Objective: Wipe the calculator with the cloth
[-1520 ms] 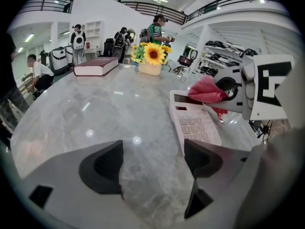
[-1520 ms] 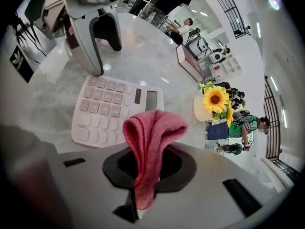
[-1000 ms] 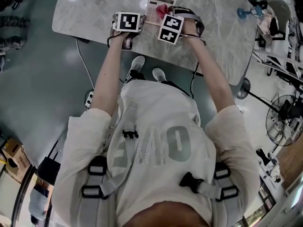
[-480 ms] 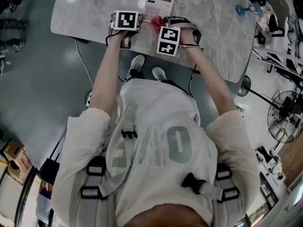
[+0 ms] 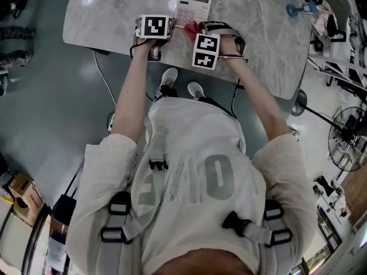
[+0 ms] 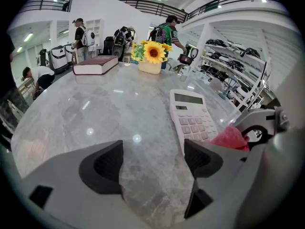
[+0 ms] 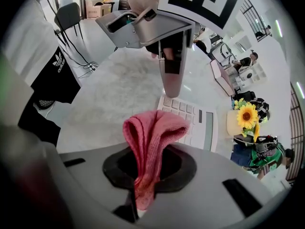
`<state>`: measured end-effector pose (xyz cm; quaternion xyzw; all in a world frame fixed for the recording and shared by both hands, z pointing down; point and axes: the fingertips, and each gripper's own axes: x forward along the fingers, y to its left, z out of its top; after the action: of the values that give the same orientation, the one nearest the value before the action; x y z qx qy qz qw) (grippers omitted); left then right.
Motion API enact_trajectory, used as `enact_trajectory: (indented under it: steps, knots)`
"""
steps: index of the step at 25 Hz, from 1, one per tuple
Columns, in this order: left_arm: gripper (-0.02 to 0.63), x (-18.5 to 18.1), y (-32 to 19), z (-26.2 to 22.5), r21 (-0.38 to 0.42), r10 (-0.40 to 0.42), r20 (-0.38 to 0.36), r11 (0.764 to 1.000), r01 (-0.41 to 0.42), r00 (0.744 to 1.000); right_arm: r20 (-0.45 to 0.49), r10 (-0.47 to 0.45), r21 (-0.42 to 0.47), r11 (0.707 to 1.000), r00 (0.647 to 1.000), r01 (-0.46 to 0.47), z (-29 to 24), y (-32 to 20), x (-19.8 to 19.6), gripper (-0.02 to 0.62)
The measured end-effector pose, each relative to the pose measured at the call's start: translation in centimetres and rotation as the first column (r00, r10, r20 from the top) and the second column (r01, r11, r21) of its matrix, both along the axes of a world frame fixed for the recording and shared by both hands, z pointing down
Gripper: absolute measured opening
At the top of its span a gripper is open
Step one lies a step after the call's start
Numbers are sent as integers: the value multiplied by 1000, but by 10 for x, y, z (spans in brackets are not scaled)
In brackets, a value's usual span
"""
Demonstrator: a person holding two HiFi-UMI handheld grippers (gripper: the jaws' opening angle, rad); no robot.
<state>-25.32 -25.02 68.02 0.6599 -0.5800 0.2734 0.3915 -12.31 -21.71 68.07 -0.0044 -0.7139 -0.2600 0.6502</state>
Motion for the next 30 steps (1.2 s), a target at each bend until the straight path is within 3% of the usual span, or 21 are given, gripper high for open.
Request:
enact_trajectory:
  steps: [4,8,12,15,18,21,23,30]
  knots:
    - [390,0,3,-1,-2,-2,-3,1000,2,1000,-21,-22,-27,999,1000,22,-2,1,1,54]
    - [364,-9,2,-3,-15,-13,21,1000,13,1000,12,17,-18,1000,1000,-17,-19,-17,-5,54]
    - [339,-31,6,-43,73,-159,-24,984,160,987,33,20,42,999,999,-21,-44,-50,-16,54]
    - [229,-58,15,-83,172,-268,-88,945,280,959,54,24,92,995,998,-29,-62,-78,-30,55]
    - [29,-80,27,-114,285,-357,-173,874,394,918,52,31,144,989,998,-38,-78,-105,-35,55]
    - [21,-99,47,-132,365,-405,-248,803,472,880,42,26,183,983,999,-33,-85,-121,-43,54]
    - [21,-110,59,-140,392,-426,-266,771,501,864,38,26,194,980,999,-33,-86,-128,-48,55]
    - [21,-131,72,-165,465,-445,-196,742,482,874,0,33,180,983,999,-32,-67,-136,-58,55]
